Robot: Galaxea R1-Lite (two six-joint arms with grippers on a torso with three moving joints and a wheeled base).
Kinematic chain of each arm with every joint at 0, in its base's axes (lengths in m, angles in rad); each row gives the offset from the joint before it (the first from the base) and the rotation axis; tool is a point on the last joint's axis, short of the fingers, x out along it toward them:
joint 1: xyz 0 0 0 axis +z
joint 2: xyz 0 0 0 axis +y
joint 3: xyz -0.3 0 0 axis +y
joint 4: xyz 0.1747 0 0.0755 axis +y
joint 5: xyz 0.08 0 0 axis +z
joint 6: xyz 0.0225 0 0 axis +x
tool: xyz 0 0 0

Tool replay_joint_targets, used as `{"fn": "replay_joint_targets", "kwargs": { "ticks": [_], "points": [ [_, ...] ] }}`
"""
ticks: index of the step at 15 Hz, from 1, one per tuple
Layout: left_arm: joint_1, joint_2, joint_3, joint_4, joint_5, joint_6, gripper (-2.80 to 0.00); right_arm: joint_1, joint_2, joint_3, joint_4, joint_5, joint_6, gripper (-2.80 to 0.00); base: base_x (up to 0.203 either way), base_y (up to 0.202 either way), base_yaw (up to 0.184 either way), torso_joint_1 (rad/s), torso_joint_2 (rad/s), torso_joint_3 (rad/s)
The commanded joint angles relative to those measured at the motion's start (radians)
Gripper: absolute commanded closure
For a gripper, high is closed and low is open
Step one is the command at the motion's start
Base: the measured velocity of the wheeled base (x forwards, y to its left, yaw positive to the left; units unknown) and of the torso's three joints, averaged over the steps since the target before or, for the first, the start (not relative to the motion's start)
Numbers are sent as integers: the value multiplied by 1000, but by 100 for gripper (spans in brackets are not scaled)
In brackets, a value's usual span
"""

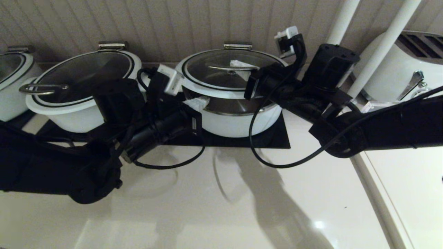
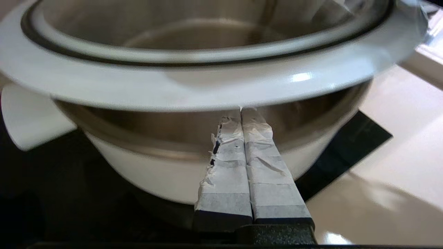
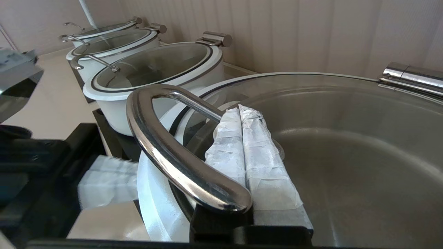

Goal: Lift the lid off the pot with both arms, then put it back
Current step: Hold the pot lid with the left arm

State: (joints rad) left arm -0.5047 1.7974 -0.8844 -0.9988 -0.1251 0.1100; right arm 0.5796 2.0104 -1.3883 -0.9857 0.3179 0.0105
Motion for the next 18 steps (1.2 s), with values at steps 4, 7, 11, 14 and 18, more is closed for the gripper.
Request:
{"fn": "replay_joint_targets", "kwargs": {
  "ticks": [4,7,11,14,18],
  "points": [
    [3,47,-57,-7,-1,2,0,0,-6,0,-4,3,0,0,0,0,0,0,0,0],
    [16,67,-75,-7,-1,2,0,-1,-9,0,-2,3,0,0,0,0,0,0,0,0],
    [37,89,-136,-7,-4,0,0,0,-9,0,-2,3,-1,0,0,0,0,0,0,0],
    [37,97,-161,-6,-2,-1,0,0,-15,3,-2,3,-1,0,0,0,0,0,0,0],
    [38,103,-166,-6,-2,-1,0,0,-19,12,-5,3,-1,0,0,0,0,0,0,0]
  ]
}}
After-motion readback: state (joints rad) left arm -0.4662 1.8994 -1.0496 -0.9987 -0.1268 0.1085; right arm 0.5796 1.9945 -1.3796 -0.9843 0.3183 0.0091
